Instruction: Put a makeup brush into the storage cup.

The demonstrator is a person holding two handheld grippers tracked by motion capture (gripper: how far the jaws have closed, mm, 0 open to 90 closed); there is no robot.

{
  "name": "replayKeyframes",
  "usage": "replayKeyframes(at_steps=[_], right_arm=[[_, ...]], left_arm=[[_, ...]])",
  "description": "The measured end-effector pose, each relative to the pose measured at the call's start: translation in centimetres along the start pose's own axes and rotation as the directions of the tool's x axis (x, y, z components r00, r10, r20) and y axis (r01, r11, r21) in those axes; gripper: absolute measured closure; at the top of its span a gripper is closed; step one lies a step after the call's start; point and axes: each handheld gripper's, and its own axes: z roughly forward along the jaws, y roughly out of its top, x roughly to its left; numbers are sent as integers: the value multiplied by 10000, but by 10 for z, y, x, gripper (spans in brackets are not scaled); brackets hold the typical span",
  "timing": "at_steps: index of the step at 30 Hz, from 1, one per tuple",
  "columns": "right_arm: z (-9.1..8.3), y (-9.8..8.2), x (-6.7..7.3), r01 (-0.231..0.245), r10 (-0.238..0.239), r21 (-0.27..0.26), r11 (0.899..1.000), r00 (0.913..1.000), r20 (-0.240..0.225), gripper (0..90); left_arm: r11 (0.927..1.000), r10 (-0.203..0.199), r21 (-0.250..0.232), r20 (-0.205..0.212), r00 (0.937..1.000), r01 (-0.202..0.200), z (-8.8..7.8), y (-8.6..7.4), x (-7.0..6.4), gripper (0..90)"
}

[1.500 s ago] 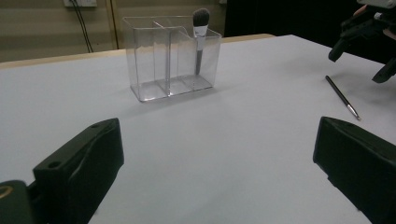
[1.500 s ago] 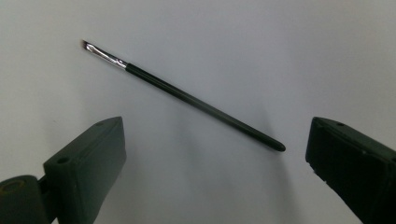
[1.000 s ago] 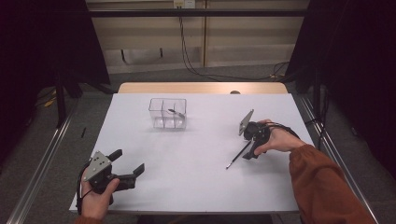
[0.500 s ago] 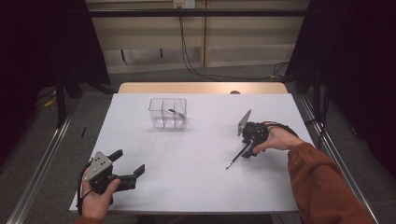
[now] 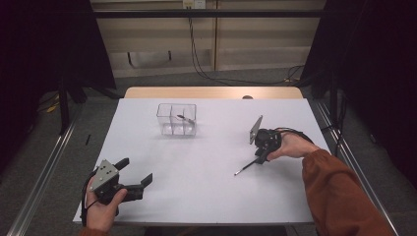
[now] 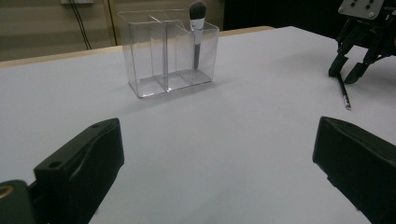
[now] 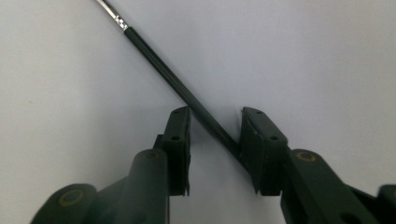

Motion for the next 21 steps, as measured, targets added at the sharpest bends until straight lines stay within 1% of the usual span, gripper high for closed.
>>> replayKeyframes(at_steps=[3, 7, 11, 15, 18, 20, 21], right_arm=[[0, 0, 0, 59, -59, 7, 10000, 10000, -24, 704], [0, 1, 0, -29, 30, 72, 10000, 9999, -128, 745], [0, 3, 1, 106, -102, 237, 9997, 9998, -169, 806], [1, 6, 3, 87, -78, 419, 9991, 9997, -232, 864], [1, 8, 5, 145, -137, 625, 9979, 9998, -133, 864], [1, 8, 4, 83, -73, 582, 9983, 9998, -181, 865], [1, 7, 3, 105, -96, 478, 9988, 9998, -188, 865]], left_arm=[[10000, 22, 34, -20, 10000, -21, 0, 0, 0, 20], [9999, 98, 73, -28, 9999, -98, 0, 0, 1, 20], [10000, 10, 51, -59, 10000, -9, 0, 0, 1, 20], [10000, 62, 76, -55, 10000, -62, 0, 0, 2, 20], [10000, 52, 68, -68, 10000, -52, 0, 0, 2, 20], [10000, 55, 59, -68, 10000, -54, 0, 0, 2, 20], [10000, 51, 60, -65, 10000, -51, 0, 0, 2, 20]])
